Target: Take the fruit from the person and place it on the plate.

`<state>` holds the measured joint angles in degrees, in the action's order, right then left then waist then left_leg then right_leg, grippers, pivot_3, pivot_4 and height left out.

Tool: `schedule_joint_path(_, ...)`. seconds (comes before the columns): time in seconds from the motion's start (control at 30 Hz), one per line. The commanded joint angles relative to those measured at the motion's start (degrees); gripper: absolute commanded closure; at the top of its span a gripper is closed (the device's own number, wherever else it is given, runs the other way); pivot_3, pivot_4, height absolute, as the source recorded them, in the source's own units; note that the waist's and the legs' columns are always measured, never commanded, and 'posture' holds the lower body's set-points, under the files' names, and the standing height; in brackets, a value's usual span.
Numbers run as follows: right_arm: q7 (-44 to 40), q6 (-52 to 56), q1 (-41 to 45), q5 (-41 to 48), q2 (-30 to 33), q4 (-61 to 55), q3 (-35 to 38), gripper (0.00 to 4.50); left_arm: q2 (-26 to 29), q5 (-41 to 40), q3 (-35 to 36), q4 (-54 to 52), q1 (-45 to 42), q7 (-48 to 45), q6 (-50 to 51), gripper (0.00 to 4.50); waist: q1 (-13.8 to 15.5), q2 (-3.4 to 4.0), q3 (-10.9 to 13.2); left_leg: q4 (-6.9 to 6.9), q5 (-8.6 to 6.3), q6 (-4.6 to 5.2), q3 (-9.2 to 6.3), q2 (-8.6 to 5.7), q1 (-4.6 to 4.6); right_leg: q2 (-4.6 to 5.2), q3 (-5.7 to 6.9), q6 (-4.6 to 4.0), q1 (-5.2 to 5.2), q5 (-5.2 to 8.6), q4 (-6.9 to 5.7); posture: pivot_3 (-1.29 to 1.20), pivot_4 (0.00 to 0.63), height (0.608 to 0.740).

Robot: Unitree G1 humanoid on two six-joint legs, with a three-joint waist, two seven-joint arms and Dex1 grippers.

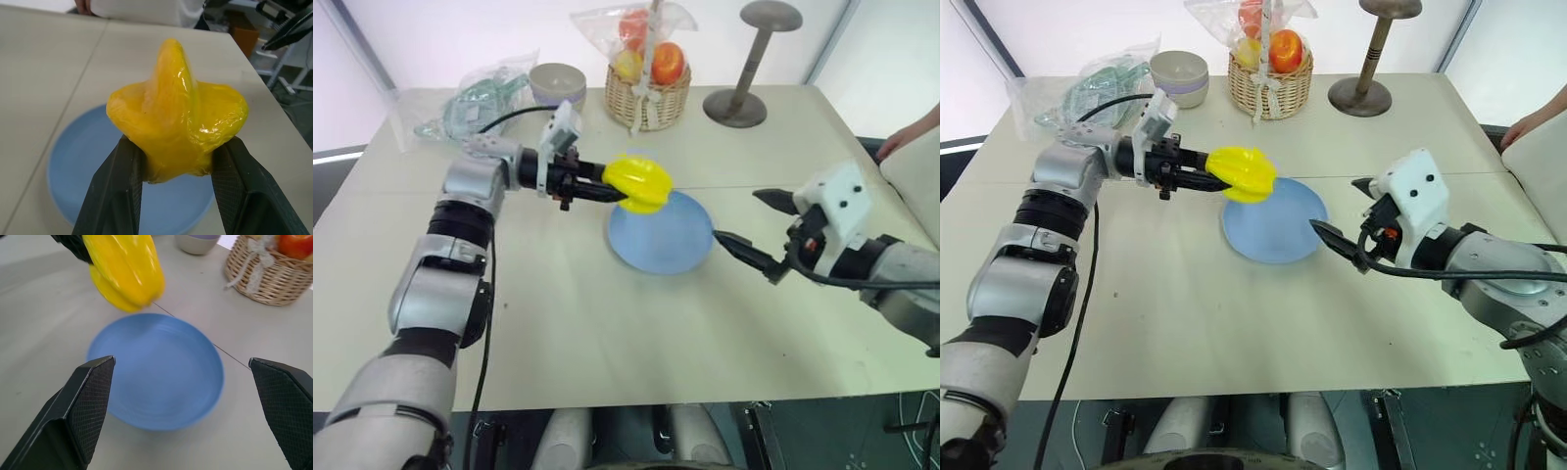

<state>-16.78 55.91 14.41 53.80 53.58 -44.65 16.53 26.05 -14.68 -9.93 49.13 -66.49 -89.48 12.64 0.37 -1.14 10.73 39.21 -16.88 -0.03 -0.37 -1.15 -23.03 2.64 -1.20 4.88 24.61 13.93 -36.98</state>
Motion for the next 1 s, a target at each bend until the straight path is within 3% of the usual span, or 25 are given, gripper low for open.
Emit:
schedule_joint_path(0.03, -1.1, -0.4, 0.9, -0.9, 0.7, -0.3, -0.5, 0.0, -0.6, 1.6, 0.4, 1.4, -2.5, -1.7, -3.1, 3.11, 0.1, 0.0, 0.0, 0.0, 0.0, 0.0, 0.0, 0.0, -0.05, 0.0, 0.0, 0.0, 0.04, 0.0, 0.0, 0.0, 0.15, 0.74)
schedule_joint_path(0.43, -0.3, 1.0, -1.0, -0.9, 0.2, -2.2, 0.6, 0.0, -5.8, 5.2, 0.6, 6.3, -2.4, -0.3, -10.0, 3.11, 0.3, 0.0, 0.0, 0.03, 0.0, 0.0, -0.03, -0.01, -0.17, 0.03, 0.01, 0.01, 0.15, -0.01, -0.02, 0.0, 0.15, 0.74)
schedule_joint_path(0.63, 0.8, 1.6, -1.9, -0.2, 0.3, -3.1, 2.0, 0.0, -8.2, 7.3, 0.7, 9.9, -2.3, 1.7, -14.2, 0.19, 0.3, 0.0, 0.0, 0.04, 0.0, 0.0, -0.03, -0.01, -0.18, 0.02, 0.01, 0.01, 0.15, -0.01, -0.03, 0.0, 0.15, 0.74)
schedule_joint_path(0.8, 1.5, 2.2, -2.5, 0.5, 0.3, -3.8, 3.0, 0.0, -8.0, 7.8, 1.2, 10.9, -2.6, 0.3, -14.8, 0.04, 0.2, 0.0, 0.0, 0.04, 0.0, 0.0, -0.03, -0.01, -0.17, 0.01, 0.01, 0.01, 0.16, -0.01, -0.07, 0.0, 0.15, 0.74)
schedule_joint_path(1.0, 1.5, 2.6, -3.1, 1.2, 0.7, -4.1, 3.8, 0.0, -3.0, 5.2, 1.1, 7.0, -3.5, -3.0, -12.4, 0.04, 0.1, 0.0, 0.0, 0.04, 0.0, 0.0, -0.03, -0.01, -0.17, 0.0, 0.01, 0.01, 0.17, -0.01, -0.09, 0.0, 0.15, 0.74)
